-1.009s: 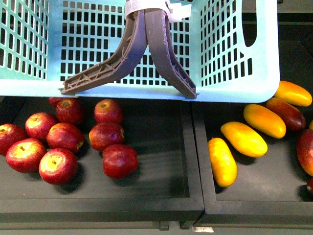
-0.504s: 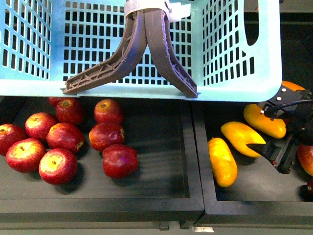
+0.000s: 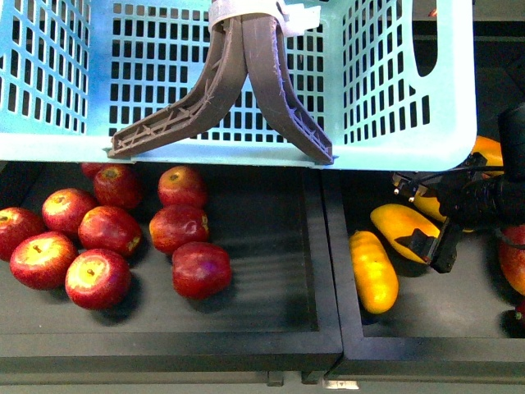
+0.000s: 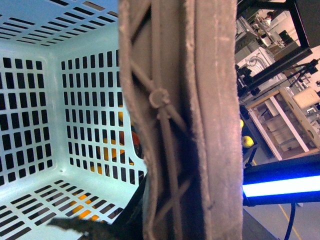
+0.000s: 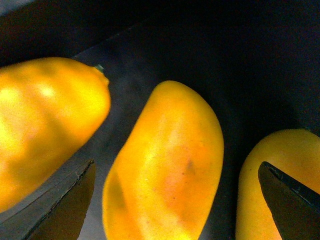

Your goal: Pick mango and avocado into basket

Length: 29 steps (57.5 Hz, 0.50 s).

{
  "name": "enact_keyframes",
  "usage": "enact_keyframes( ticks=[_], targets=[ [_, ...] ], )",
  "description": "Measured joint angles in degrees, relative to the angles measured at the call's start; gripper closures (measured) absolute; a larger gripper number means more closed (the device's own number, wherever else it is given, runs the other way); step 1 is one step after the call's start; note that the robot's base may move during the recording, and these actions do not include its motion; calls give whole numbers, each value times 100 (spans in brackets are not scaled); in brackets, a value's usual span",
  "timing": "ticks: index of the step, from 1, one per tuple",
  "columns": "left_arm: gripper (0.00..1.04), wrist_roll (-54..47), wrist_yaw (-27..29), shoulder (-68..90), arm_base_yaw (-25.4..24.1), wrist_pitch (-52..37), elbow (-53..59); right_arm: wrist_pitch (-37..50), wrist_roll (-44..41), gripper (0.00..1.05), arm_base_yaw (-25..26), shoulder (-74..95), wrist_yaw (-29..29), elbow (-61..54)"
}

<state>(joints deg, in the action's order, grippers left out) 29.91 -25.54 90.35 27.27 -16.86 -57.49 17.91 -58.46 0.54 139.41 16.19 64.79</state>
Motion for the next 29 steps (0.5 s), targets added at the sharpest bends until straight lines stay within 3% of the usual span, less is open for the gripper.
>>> enact_keyframes(
  ticks=[29],
  targets=[
    [90,0,-4,0,0,0,0,-295,24,9,13,527,-177,669]
  ],
)
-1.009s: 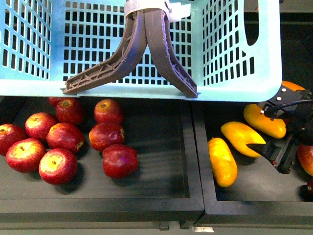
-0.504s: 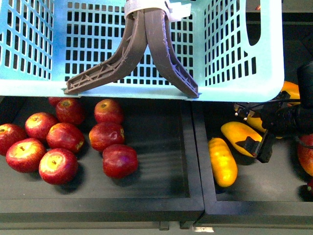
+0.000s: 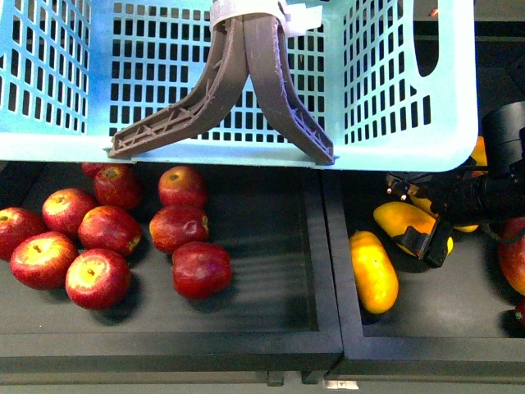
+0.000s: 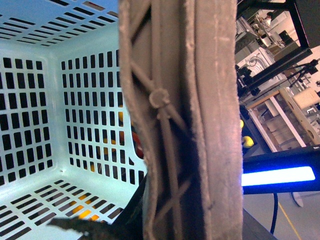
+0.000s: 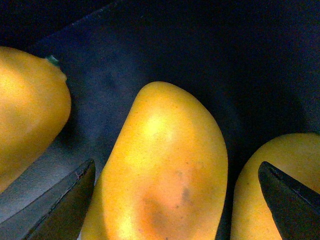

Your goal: Pick mango and avocado into basket

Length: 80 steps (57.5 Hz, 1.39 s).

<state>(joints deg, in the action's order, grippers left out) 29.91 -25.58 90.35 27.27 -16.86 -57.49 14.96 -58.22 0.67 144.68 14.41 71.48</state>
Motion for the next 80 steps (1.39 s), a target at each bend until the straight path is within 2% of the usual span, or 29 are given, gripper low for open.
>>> enact_keyframes(
  ticks=[21,32,37,54,61,67,70,71,75,80],
  targets=[
    [90,0,4,0,0,0,0,179,101,9,70,354,-131,114],
    [90,0,0,0,0,0,0,282,339,31,98,240,9,31],
    [90,0,2,0,0,0,0,426,527,37,138,63,125,-168],
    [90,-2,4,0,0,0,0,1185,1926,39,636,-1484,468,-1176],
    [90,0,0,0,0,0,0,1390,3281,39,1058,-2470,35,-1342],
    [90,0,9,0,-4,0,0,1296,4651,39,1272,-3340,514,-1523],
    [90,0,9,0,-7,0,0,1220,5060,39,1279,-3663,732,-1600],
    [90,0,9,0,-4,0,0,1176,5469,39,1263,-3882,872,-1646],
    [90,-2,4,0,4,0,0,1080,6183,39,1152,-4415,1163,-1751],
    [90,-2,-9,0,15,0,0,894,7235,39,863,-5121,1333,-1858]
  ],
)
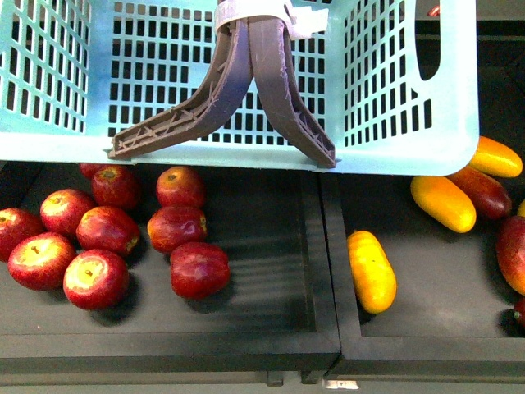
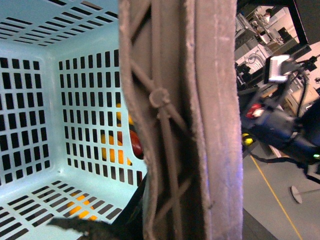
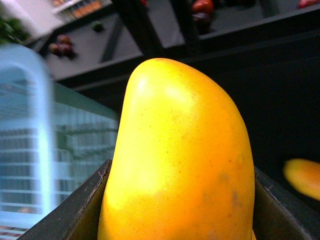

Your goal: Pick mango and avocado into basket

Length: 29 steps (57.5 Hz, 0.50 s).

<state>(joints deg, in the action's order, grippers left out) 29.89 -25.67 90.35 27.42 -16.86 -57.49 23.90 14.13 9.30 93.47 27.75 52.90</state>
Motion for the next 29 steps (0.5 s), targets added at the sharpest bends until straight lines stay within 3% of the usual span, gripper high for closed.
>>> enact_keyframes(
  ticks=[12,29],
  targets=[
    [90,2,-2,0,-11,0,0,-428,1255,39,-1060,-946,-249,-168],
    [90,0,20,0,-11,0,0,-503,1478,39,-2361,-699,-1285,-452]
  ],
)
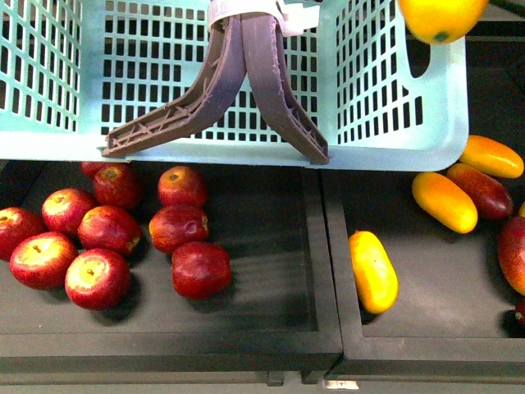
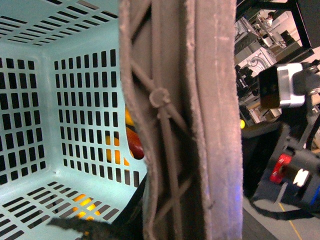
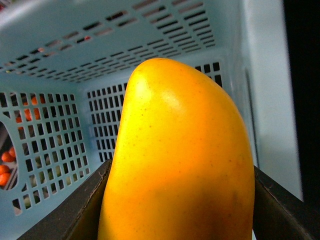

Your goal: Pick mango and avocado into basket

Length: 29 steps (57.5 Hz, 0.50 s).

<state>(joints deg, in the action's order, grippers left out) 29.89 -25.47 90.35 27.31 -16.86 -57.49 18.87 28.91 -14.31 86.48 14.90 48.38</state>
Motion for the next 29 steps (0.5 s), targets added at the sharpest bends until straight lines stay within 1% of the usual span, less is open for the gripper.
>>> enact_keyframes(
  ticks=[4,6,7,12,13,14,15,18,21,25,29],
  targets=[
    [90,0,-7,0,2,0,0,144,31,39,-173,94,-177,-4],
    [90,2,-11,0,2,0,0,179,22,37,-216,111,-203,-2],
    [90,2,-15,0,2,0,0,199,24,33,-256,125,-234,2],
    [90,4,-24,0,2,0,0,315,24,22,-330,129,-284,11],
    [90,4,-24,0,2,0,0,345,20,18,-332,129,-317,20],
    [90,4,-24,0,0,0,0,358,11,17,-334,127,-334,26],
    [90,2,-24,0,2,0,0,396,-20,14,-339,122,-404,37],
    [90,2,-22,0,2,0,0,457,-85,8,-334,103,-564,59],
    [90,0,-26,0,2,0,4,498,-212,8,-304,48,-739,72],
    [90,20,0,2,2,7,11,605,-588,9,-208,-107,-979,66],
    [90,17,11,11,-7,7,17,531,-1224,9,-9,-503,-1215,-31]
  ],
)
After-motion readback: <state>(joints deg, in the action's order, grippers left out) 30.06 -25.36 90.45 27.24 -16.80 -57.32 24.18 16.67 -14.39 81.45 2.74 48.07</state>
